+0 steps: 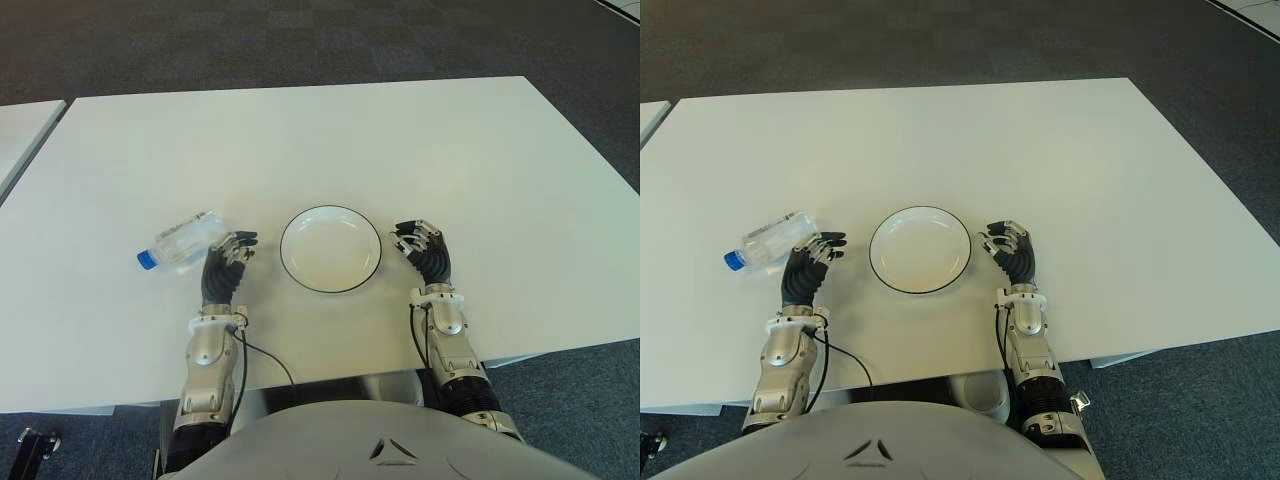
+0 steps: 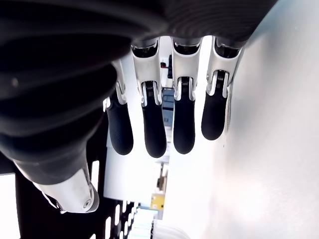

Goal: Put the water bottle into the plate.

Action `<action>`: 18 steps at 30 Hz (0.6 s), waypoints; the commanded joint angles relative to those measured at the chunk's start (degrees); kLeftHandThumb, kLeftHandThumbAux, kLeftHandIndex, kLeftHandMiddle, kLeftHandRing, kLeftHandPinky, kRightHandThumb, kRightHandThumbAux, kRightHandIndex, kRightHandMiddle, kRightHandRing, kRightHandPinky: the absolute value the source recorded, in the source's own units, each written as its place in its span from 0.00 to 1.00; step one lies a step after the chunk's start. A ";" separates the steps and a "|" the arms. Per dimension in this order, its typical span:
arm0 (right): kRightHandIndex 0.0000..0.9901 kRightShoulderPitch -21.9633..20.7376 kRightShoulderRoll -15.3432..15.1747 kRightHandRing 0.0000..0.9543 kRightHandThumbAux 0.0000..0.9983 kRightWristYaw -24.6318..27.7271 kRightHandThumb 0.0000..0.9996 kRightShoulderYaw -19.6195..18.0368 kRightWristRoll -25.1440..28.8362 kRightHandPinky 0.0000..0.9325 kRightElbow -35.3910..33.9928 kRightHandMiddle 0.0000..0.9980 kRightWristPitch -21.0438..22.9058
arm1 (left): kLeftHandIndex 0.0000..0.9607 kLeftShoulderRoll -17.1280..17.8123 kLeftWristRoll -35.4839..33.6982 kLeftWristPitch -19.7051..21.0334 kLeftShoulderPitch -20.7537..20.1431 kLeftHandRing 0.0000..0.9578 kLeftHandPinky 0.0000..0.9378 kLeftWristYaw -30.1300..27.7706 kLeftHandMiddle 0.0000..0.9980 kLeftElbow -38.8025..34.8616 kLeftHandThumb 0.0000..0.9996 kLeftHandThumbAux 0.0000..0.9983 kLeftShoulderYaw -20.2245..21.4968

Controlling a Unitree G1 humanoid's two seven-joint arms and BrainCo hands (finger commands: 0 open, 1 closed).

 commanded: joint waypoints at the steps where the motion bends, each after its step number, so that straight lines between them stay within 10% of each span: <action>1: 0.43 0.94 0.22 0.39 0.74 0.17 0.71 -0.11 0.18 0.41 0.82 0.42 1.14 | 0.43 -1.30 4.25 -7.56 0.60 0.37 0.38 4.89 0.36 1.43 0.70 0.72 0.52; 18: 0.43 1.10 0.39 0.39 0.74 -0.18 0.71 -0.09 -0.02 0.41 0.21 0.42 2.59 | 0.43 5.12 32.64 -20.32 -2.90 0.37 0.40 30.87 0.36 6.65 0.71 0.73 3.30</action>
